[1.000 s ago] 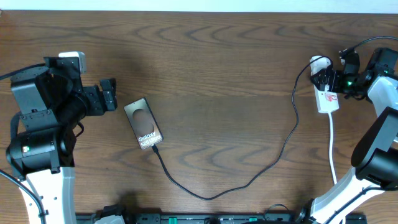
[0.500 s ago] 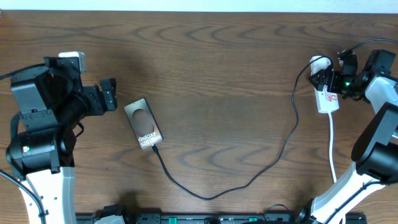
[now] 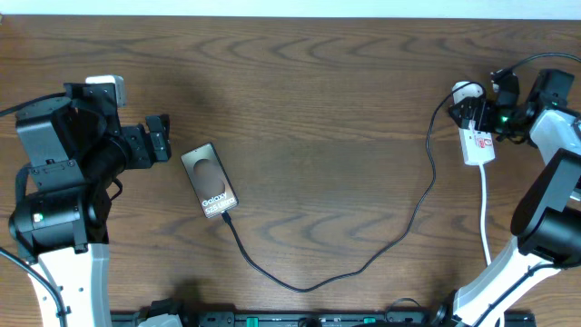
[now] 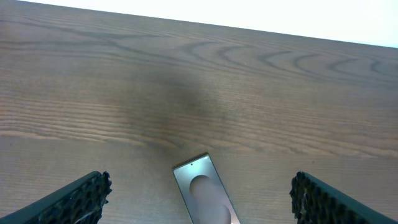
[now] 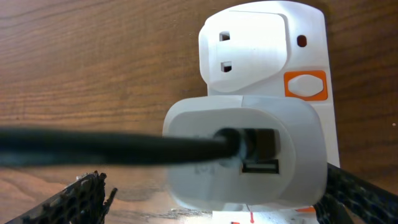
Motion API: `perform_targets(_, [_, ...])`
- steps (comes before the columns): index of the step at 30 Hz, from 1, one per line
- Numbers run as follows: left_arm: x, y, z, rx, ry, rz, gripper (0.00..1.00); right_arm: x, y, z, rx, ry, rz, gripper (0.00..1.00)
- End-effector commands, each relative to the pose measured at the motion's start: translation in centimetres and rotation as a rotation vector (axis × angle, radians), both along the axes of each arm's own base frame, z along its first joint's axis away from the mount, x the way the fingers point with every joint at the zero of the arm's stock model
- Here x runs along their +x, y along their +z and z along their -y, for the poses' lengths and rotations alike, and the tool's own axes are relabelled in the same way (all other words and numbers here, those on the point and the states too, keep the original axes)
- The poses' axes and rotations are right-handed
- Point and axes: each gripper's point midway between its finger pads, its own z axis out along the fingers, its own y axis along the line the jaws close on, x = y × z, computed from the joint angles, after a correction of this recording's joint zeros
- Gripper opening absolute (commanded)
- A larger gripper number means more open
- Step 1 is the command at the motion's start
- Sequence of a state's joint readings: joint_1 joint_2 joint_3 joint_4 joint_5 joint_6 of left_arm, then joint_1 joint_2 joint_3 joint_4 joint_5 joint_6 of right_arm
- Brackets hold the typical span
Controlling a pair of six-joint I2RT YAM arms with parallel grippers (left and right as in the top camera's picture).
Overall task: Plug charger to phone and switch on socket
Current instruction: 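Lower the right gripper onto the strip's switch next to the charger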
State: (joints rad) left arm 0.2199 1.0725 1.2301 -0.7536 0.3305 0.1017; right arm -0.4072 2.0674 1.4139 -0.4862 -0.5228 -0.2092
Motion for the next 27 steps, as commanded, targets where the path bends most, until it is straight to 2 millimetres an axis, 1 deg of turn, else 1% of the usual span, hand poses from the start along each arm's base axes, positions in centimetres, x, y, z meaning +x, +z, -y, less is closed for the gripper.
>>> perform_targets(1, [-0.1,-0.1,-0.2,-0.003,0.015,-0.004,0.95,-0.8,-1.5,-3.2,0.125,0.002,-0.077,0.99])
perform_targets(7, [-0.1,-0.1,-0.2,-0.004,0.015,-0.005,0.95,-1.0,-1.7,-3.0,0.115,-0.011,-0.094,0.98])
perform_targets(12, [-0.1,-0.1,-0.2,-0.004,0.015,-0.006,0.95,-0.9,-1.6,-2.0,0.062,-0.022,-0.091,0.97])
perform_targets(21, [-0.1,-0.2,-0.2,-0.004,0.015,-0.008,0.95,-0.3,1.0,-0.6,0.006,-0.016,-0.037,0.98])
perform_targets(27, [-0.1,-0.2,-0.2,-0.005,0.015,-0.009,0.95,-0.2,1.7,-0.2,-0.002,-0.007,-0.031,0.98])
